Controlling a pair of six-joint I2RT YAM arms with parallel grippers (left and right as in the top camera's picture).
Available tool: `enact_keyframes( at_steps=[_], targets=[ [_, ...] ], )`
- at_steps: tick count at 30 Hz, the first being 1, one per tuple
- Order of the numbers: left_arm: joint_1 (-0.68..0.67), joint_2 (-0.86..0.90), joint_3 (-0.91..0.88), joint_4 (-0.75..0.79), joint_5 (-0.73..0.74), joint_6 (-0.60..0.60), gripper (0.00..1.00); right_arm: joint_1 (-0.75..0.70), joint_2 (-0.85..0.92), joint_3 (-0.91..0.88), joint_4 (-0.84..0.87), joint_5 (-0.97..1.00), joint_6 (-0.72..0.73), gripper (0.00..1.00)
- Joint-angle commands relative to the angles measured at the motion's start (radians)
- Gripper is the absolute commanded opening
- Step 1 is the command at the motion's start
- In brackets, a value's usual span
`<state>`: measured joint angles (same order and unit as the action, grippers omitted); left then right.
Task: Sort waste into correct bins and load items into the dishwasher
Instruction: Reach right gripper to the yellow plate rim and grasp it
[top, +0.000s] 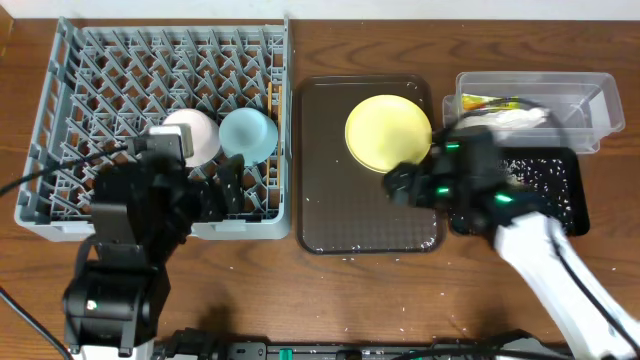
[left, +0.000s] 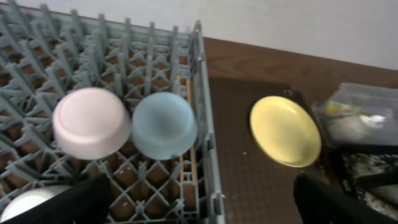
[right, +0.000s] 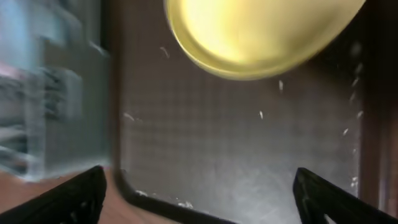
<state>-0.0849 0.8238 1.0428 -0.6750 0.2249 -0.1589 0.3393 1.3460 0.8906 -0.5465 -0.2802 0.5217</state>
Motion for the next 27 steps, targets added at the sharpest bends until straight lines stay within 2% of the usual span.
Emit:
enact_keyframes(
  at_steps=[1,6,7,8,9,11,13,14,19,23,27],
  targets=[
    [0.006,0.003,0.034,-0.010,0.084,-0.004,0.94,0.058,0.126,0.119,-0.019,0.178,0.035,0.99],
    [0.006,0.003,0.034,-0.014,0.108,-0.004,0.94,0.054,0.231,0.239,0.110,-0.181,0.009,0.96],
    [0.006,0.003,0.034,-0.017,0.108,-0.004,0.94,0.054,0.237,0.240,0.145,-0.203,0.004,0.82],
    [0.006,0.003,0.034,-0.026,0.108,-0.004,0.94,0.056,0.243,0.240,0.165,-0.170,0.043,0.73],
    [0.006,0.003,0.034,-0.045,0.108,-0.004,0.94,0.056,0.248,0.240,0.161,-0.107,0.114,0.69],
    [0.006,0.003,0.034,-0.073,0.108,-0.004,0.94,0.053,0.266,0.240,0.097,0.062,0.365,0.70],
    [0.006,0.003,0.034,-0.094,0.105,-0.004,0.94,0.048,0.299,0.237,0.051,0.164,0.570,0.61],
    [0.006,0.003,0.034,-0.095,0.105,-0.004,0.94,0.048,0.319,0.237,0.053,0.171,0.612,0.59],
    [0.006,0.003,0.034,-0.095,0.105,-0.004,0.94,0.060,0.417,0.237,0.060,0.168,0.681,0.65],
    [0.006,0.003,0.034,-0.097,0.105,-0.004,0.94,0.058,0.493,0.237,0.059,0.194,0.750,0.60],
    [0.006,0.003,0.034,-0.102,0.104,-0.004,0.94,0.055,0.545,0.237,0.058,0.195,0.813,0.60]
  ],
)
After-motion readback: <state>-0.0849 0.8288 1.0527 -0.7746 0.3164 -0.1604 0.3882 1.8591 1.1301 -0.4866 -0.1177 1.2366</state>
